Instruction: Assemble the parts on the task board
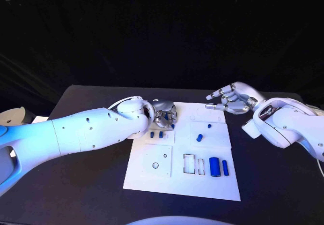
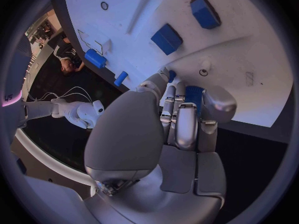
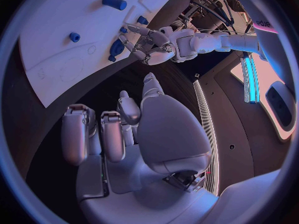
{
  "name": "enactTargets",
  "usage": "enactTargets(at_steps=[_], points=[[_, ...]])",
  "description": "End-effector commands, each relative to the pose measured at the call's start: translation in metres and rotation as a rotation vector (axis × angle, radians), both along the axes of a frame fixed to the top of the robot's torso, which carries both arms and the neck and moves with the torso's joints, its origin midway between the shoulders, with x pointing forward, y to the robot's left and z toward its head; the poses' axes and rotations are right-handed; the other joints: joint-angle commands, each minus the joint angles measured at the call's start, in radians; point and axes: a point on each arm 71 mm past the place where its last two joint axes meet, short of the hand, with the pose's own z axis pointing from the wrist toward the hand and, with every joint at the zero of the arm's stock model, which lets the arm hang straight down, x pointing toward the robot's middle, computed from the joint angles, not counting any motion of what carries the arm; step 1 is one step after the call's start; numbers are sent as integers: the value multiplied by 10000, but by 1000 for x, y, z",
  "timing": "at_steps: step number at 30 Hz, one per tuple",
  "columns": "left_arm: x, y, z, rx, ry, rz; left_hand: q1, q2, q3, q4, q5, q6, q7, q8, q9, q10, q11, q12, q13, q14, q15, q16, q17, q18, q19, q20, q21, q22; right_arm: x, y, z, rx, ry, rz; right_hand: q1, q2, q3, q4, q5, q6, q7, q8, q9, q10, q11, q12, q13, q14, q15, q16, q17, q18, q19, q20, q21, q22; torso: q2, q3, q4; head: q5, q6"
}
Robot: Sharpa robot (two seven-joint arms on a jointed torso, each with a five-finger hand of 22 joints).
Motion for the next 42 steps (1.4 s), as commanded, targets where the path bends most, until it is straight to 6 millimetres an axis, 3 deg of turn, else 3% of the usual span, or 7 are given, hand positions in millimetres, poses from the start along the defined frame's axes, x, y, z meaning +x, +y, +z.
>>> enactTargets(at_steps=[1,25,42], points=[[0,-2,-3,452,140,-34,46,115,157,-29,-15,114,0,-57,-40,131,-30,-89,-56,430,-55,20,-30,-117,99,-18,102,83,-1,2,0,-54,-39,187,19,82,-58,-14,55,29,-30,64,12,-49,-17,-23,-9,837,-18,-38,1861,115,-52,-9,-33,-10,-4,-1,-1,5,-7],[0,-9,-12,765,488,-87,3,288,1387,-371,-12,859,-78,-158,-288,1014,-173,-504,-204,420,-167,98,-231,-232,151,-101,832,857,-1,3,0,-52,-24,240,34,101,-66,-25,63,27,-30,66,12,-43,-17,-5,1,838,-18,-36,1866,114,-50,-9,-32,-3,-11,1,-1,20,-38],[-3,-3,1,-576,-59,95,-271,159,2060,-769,-13,1092,66,-372,-455,1315,-99,-1007,-206,377,-112,44,-545,-304,188,-81,1207,1261,-1,3,0,-50,-32,240,34,101,-66,-25,63,27,-30,66,12,-43,-17,-5,1,838,-18,-36,1866,114,-50,-9,-32,-3,-22,3,10,6,37]])
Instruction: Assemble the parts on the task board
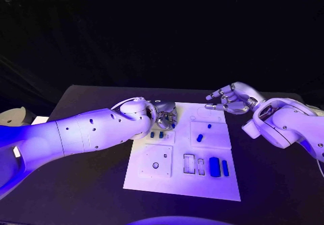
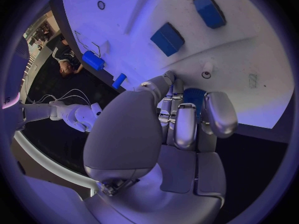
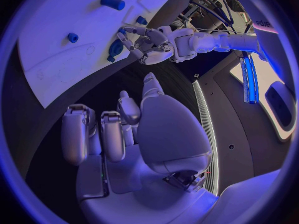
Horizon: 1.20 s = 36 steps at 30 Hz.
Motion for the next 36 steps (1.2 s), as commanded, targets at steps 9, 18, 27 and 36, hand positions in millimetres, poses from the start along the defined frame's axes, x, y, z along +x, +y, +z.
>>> enactTargets(at_steps=[9,18,27,36], points=[[-9,17,21,-1672,20,370,-193,-9,130,-32,-14,101,32,-56,-35,112,-17,-104,19,335,5,-37,-69,-158,128,-2,103,79,0,1,-1,-75,-21,158,34,101,-39,2,63,27,-30,66,12,-44,-16,-5,-3,838,-18,-36,1861,114,-50,-8,-32,-5,-3,3,19,20,37],[-13,50,27,-1616,375,993,-264,-57,153,-63,-16,117,31,-85,-55,152,-18,-149,27,333,8,-34,-96,-186,162,3,243,211,0,-1,-1,-91,-9,114,34,101,-39,2,63,27,-30,66,12,-44,-16,-5,-3,838,-18,-36,1861,114,-50,-8,-32,-5,10,7,2,46,-6],[-11,65,25,-1267,430,1238,-454,-137,141,-52,-22,127,26,-142,-91,172,-10,-247,32,328,18,-27,-135,-189,161,14,269,247,0,0,-1,-80,-19,135,40,114,-55,-5,63,35,-31,74,14,-43,-17,2,-2,837,-18,-41,1857,115,-53,-9,-38,-12,12,-11,-1,72,-24],[-8,65,19,-886,591,1267,-545,-159,116,-37,-25,137,17,-165,-105,187,-13,-288,35,325,19,-21,-148,-187,156,17,272,256,0,1,-1,-66,-29,170,40,115,-55,-5,63,36,-32,75,14,-42,-17,4,-1,837,-18,-43,1855,115,-53,-9,-38,-13,13,-4,2,91,-37]])
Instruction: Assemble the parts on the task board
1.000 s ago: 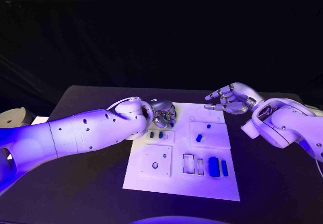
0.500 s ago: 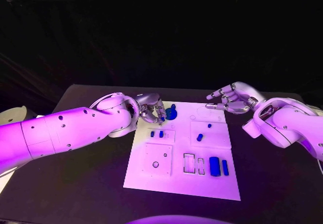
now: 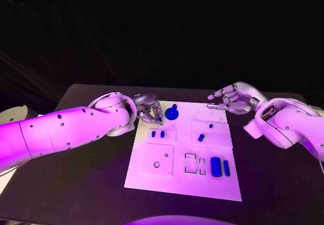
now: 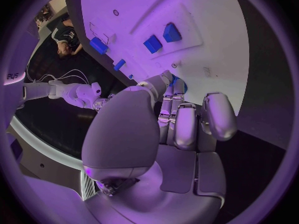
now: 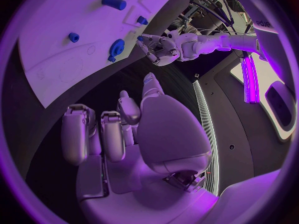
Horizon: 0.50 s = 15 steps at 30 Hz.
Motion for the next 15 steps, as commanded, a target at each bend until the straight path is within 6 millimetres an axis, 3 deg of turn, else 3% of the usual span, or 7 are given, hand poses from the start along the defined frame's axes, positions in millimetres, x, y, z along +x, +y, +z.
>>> enactTargets(at_steps=[1,8,15], points=[[1,-2,-4,315,248,-101,-92,-3,-5,32,-26,66,19,-71,-17,78,25,-52,13,326,18,-20,-11,-188,157,17,41,7,-1,2,0,-53,-37,190,1,79,-58,-6,63,38,-32,36,15,-38,-18,11,-3,835,-18,-49,1851,116,-54,-9,-40,-15,8,0,5,-5,-7],[2,-4,-7,414,349,-131,-94,-2,-5,31,-25,67,17,-73,-18,79,24,-55,14,326,18,-20,-13,-189,157,17,43,9,-1,2,0,-46,-47,201,1,79,-58,-6,63,38,-32,36,15,-38,-18,11,-3,835,-18,-49,1851,116,-54,-9,-40,-15,-2,13,-10,10,-21],[1,-6,-8,466,438,-219,-90,5,2,23,-22,72,10,-75,-20,85,19,-61,15,323,15,-25,-27,-189,156,18,45,13,-1,2,0,-46,-56,204,1,79,-58,-6,63,38,-32,36,15,-38,-18,11,-3,835,-18,-49,1851,116,-54,-9,-40,-15,-3,3,4,3,-24]])
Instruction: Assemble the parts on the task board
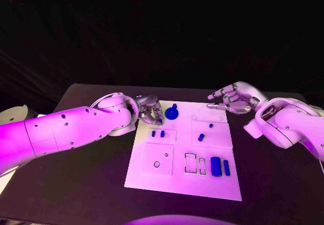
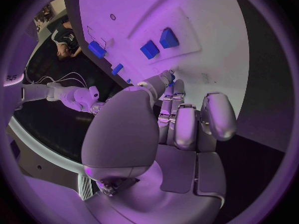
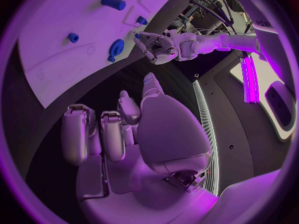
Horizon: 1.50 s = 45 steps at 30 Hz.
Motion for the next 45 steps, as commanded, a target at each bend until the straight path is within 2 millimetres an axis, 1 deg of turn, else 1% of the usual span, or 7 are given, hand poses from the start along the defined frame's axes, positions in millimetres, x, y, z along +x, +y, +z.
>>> enactTargets(at_steps=[1,5,11,39,41,43,45], points=[[-1,-2,-2,190,189,-165,-71,9,3,23,-22,74,11,-39,-11,85,19,-43,16,323,15,-25,-8,-188,156,17,45,14,-1,2,0,-55,-48,181,1,79,-58,-6,64,37,-32,36,14,-38,-18,11,-3,835,-18,-49,1852,116,-54,-9,-40,-16,-5,-7,8,-2,-2],[-1,-2,-2,215,222,-181,-69,16,9,14,-22,84,5,-40,-12,96,13,-49,19,322,12,-25,-14,-190,158,17,57,27,-1,2,0,-55,-50,179,1,79,-58,-6,64,37,-32,36,14,-38,-18,11,-3,835,-18,-49,1852,116,-54,-9,-40,-16,-9,0,13,-4,4],[0,-3,-4,233,236,-205,-83,14,5,14,-23,92,3,-42,-14,105,13,-55,21,322,11,-20,-9,-190,157,17,59,30,-1,2,0,-52,-52,189,1,79,-58,-6,64,37,-32,36,14,-38,-18,11,-3,835,-18,-49,1852,116,-54,-9,-40,-16,-3,-9,10,4,10],[2,-5,-10,480,501,-238,-93,-7,10,-34,-24,85,1,-75,-34,106,10,-107,22,316,6,-22,-39,-186,145,14,49,30,-1,1,0,-56,-51,178,1,79,-58,-6,64,37,-32,36,14,-38,-18,11,-3,835,-18,-49,1852,116,-54,-9,-40,-16,-3,-5,2,8,-17],[2,-4,-10,538,552,-183,-160,-53,3,-47,-21,-21,69,-167,-82,13,63,-212,4,302,41,-36,-88,-190,135,29,49,40,-1,1,0,-57,-51,171,8,97,-71,-13,66,43,-34,42,15,-52,-20,-18,-30,829,-20,-69,1830,118,-57,-11,-48,-26,-3,-4,0,9,-17],[3,-3,-11,575,581,-140,-233,-134,12,-58,-17,-410,225,-388,-211,-119,172,-343,-19,284,126,-55,-150,-187,104,75,-14,-1,-1,1,0,-58,-52,165,8,97,-71,-13,66,43,-34,42,15,-52,-20,-18,-30,829,-20,-69,1830,118,-57,-11,-48,-26,-7,-4,5,2,-13],[3,-3,-11,590,591,-119,-268,-184,19,-71,-19,-659,279,-433,-297,-145,219,-392,-19,275,165,-63,-187,-186,88,109,-41,-16,-1,1,0,-59,-51,163,8,97,-71,-13,66,43,-34,42,15,-52,-20,-18,-30,829,-20,-69,1830,118,-57,-11,-48,-26,-6,-5,11,6,-15]])
